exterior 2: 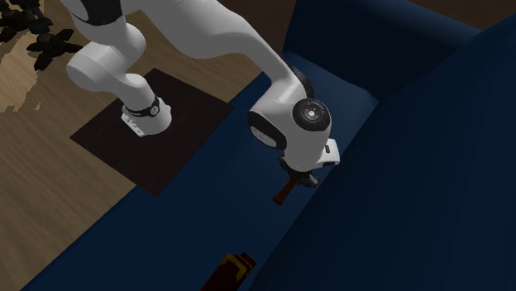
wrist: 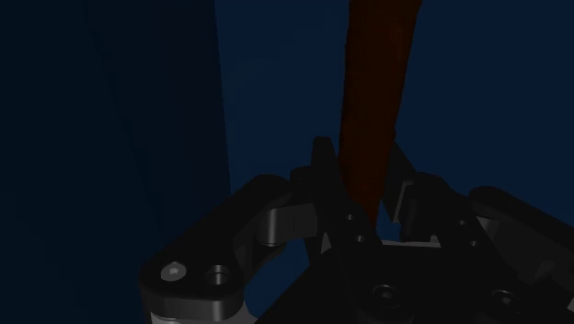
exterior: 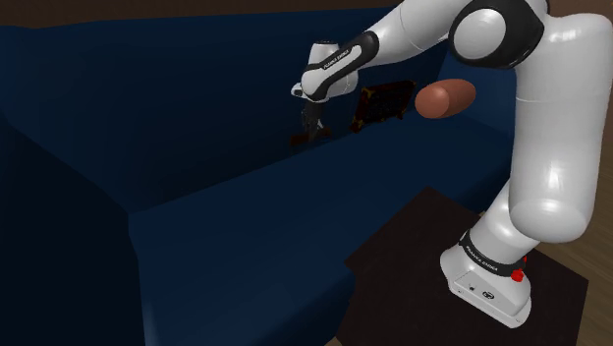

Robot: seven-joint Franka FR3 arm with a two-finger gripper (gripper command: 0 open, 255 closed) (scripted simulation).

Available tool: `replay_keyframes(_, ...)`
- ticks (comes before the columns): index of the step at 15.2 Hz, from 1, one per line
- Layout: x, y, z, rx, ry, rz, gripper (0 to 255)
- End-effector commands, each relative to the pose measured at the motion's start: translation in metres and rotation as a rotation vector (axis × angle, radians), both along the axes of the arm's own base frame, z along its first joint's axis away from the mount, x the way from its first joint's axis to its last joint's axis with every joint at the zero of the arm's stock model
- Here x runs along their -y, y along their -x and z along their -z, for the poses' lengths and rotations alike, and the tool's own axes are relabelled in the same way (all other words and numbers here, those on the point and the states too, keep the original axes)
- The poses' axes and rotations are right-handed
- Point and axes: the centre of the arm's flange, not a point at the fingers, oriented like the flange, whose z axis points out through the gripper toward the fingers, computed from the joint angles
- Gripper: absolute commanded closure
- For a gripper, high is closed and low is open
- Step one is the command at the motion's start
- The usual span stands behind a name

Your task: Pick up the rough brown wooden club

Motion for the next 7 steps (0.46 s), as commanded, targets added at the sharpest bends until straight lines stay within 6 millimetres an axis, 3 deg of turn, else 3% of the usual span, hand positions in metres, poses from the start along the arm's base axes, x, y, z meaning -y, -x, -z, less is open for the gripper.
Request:
replay_keyframes(1, 0.000, 0.000, -0.011, 0.000, 0.000, 0.000, 255)
replay_keyframes(5, 0.000, 0.000, -0.032, 0.000, 0.000, 0.000, 255)
replay_keyframes(7, 0.000, 0.000, -0.033, 0.000, 0.000, 0.000, 255)
